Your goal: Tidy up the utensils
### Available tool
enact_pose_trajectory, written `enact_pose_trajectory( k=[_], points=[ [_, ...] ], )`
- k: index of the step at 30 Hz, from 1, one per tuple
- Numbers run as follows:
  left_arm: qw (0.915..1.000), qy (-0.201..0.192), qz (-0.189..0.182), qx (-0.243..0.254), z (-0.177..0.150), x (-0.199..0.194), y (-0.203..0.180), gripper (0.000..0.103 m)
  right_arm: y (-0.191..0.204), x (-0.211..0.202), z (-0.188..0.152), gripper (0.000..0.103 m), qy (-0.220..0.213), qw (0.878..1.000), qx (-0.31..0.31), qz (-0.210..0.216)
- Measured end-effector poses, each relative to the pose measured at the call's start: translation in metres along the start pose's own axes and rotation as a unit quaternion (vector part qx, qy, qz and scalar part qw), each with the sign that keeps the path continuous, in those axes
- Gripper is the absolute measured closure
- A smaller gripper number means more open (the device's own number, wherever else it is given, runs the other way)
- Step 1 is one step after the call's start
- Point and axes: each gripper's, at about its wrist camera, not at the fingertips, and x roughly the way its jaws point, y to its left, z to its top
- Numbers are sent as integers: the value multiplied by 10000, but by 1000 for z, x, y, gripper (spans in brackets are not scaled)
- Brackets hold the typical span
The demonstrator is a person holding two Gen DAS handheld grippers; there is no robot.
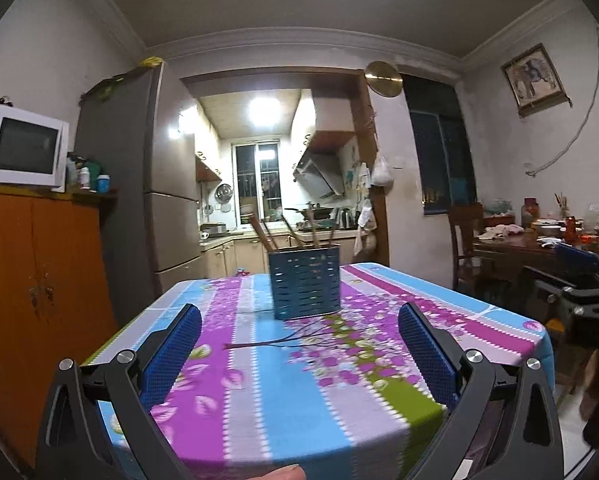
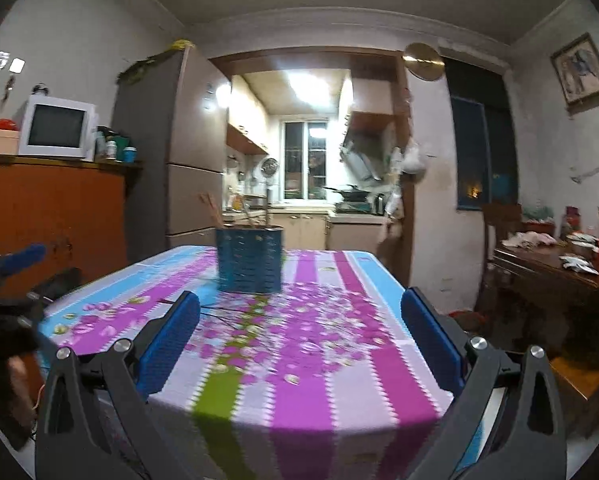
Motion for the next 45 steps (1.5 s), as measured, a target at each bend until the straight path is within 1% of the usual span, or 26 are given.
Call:
enact_pose_trajectory(
  k=[2,5,8,13,18,30,33,37,39,41,45],
  points=[
    [10000,18,-10,-43,1,4,-3,5,5,-1,5,6,-46,10000,-12,70],
    [9998,57,78,-151,2,8,2,5,4,0,8,6,-68,9999,-16,74],
    [9997,66,129,-181,2,9,5,5,1,3,11,6,-49,10000,20,51],
    [9996,16,109,-272,7,3,8,5,5,7,12,6,-54,10000,-52,50],
    [9995,-44,101,-293,13,-2,9,5,6,4,16,6,-113,9999,-49,7],
    [9993,-92,143,-339,19,0,5,5,9,4,22,6,-193,9998,-94,56],
    [9990,-168,180,-369,19,-1,4,5,11,5,24,6,-227,9997,-87,66],
    [9979,-442,289,-375,20,-6,0,5,10,5,24,6,-326,9994,-43,73],
    [9972,-532,325,-405,21,-8,0,5,9,3,24,6,-442,9990,38,75],
    [9970,-555,342,-419,23,-7,0,5,8,2,25,6,-502,9987,50,50],
    [9969,-569,348,-417,25,-6,0,5,8,2,25,6,-489,9988,52,54]
  ],
)
